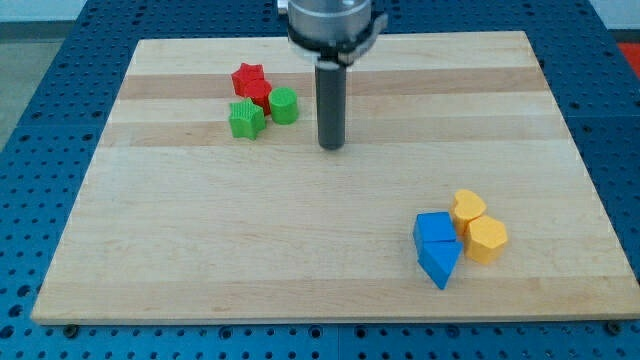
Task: Move your arm towards the top of the board
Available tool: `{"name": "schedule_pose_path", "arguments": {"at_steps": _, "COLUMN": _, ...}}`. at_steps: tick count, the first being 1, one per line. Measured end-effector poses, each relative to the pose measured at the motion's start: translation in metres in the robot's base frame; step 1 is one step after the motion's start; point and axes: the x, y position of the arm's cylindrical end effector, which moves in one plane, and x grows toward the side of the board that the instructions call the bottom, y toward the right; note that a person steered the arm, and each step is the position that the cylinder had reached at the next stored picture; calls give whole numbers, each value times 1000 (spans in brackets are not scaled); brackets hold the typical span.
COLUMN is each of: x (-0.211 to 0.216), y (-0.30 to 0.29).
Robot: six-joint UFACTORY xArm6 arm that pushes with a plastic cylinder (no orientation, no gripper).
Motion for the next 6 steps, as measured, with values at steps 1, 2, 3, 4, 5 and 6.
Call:
{"name": "schedule_pose_path", "arguments": {"at_steps": 1, "x": -16, "y": 20}}
{"name": "schedule_pose_path", "arguments": {"at_steps": 2, "x": -25, "y": 64}}
{"name": "schedule_pose_path", "arguments": {"at_steps": 3, "x": -33, "y": 76}}
{"name": "schedule_pose_path", "arguments": {"at_steps": 4, "x": -58, "y": 68}}
{"name": "schedule_pose_path", "arguments": {"at_steps": 5, "x": -85, "y": 43}}
{"name": "schedule_pose_path", "arguments": {"at_steps": 6, "x": -101, "y": 25}}
